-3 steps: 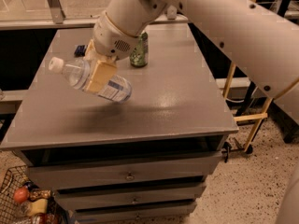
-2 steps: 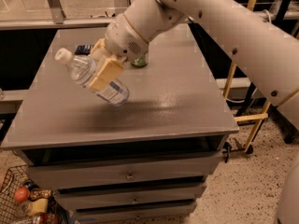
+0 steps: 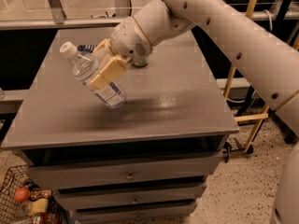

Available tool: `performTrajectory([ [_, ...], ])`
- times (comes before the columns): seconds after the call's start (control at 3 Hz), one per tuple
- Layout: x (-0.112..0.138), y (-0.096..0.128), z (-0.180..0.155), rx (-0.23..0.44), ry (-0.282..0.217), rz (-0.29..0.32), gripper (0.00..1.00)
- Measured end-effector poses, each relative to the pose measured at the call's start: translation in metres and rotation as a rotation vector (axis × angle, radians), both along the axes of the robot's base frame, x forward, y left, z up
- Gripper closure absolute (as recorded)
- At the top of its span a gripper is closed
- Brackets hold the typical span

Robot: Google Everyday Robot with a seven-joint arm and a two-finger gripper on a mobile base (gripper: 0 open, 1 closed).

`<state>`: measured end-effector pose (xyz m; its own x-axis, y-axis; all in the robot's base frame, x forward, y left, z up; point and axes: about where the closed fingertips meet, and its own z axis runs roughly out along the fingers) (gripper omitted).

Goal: Place blue plastic bottle upright

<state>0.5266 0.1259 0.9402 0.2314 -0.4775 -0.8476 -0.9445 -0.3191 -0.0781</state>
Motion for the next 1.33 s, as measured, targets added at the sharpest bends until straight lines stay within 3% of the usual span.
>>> performTrajectory([
  [0.33,0.0,-0.005,0.005,0.072,-0.01,-0.051,1.0],
  [0.67,-0.002,-0.018,0.024,0.217,-0.043,-0.135,1.0],
  [1.33,0.005,-0.038,0.018,0.427,0.045,-0.308,1.0],
])
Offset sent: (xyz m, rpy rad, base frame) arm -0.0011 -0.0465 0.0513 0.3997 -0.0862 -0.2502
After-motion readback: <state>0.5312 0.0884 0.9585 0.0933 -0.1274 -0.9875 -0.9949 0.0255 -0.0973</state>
